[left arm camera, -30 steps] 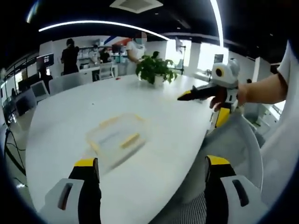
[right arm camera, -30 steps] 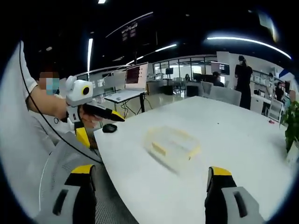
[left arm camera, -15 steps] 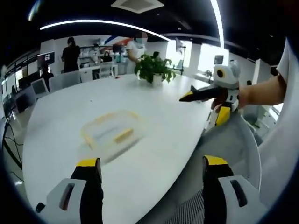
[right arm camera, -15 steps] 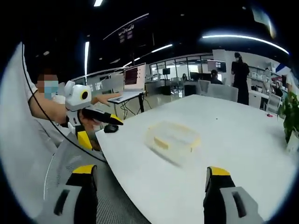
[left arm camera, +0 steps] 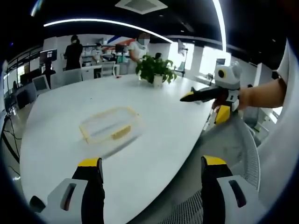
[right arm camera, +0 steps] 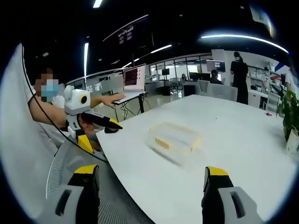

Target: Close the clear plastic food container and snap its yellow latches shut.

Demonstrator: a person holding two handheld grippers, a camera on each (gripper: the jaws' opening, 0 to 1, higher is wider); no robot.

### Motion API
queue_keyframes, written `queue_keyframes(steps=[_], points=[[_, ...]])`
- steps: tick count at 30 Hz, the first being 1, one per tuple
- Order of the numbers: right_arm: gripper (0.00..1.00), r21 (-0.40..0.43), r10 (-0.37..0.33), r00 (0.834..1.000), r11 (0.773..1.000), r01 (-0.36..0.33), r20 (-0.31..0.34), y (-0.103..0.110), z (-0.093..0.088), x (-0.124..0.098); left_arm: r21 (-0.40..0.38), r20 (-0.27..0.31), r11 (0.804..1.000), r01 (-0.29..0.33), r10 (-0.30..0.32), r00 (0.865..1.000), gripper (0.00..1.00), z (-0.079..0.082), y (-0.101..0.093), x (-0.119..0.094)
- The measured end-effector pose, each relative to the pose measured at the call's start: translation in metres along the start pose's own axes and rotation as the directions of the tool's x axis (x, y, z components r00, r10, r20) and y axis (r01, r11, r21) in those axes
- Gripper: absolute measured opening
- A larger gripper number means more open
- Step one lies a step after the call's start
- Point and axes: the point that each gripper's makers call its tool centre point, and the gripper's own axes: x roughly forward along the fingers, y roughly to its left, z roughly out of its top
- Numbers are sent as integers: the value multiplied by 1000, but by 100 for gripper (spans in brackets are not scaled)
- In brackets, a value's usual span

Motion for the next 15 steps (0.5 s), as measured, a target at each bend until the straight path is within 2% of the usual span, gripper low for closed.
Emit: queue_keyframes(steps=[15], points=[[89, 7, -7, 1000, 1000, 7, 5, 0, -1, 3, -8, 8, 1000, -9, 9, 1000, 84, -2, 3, -1]])
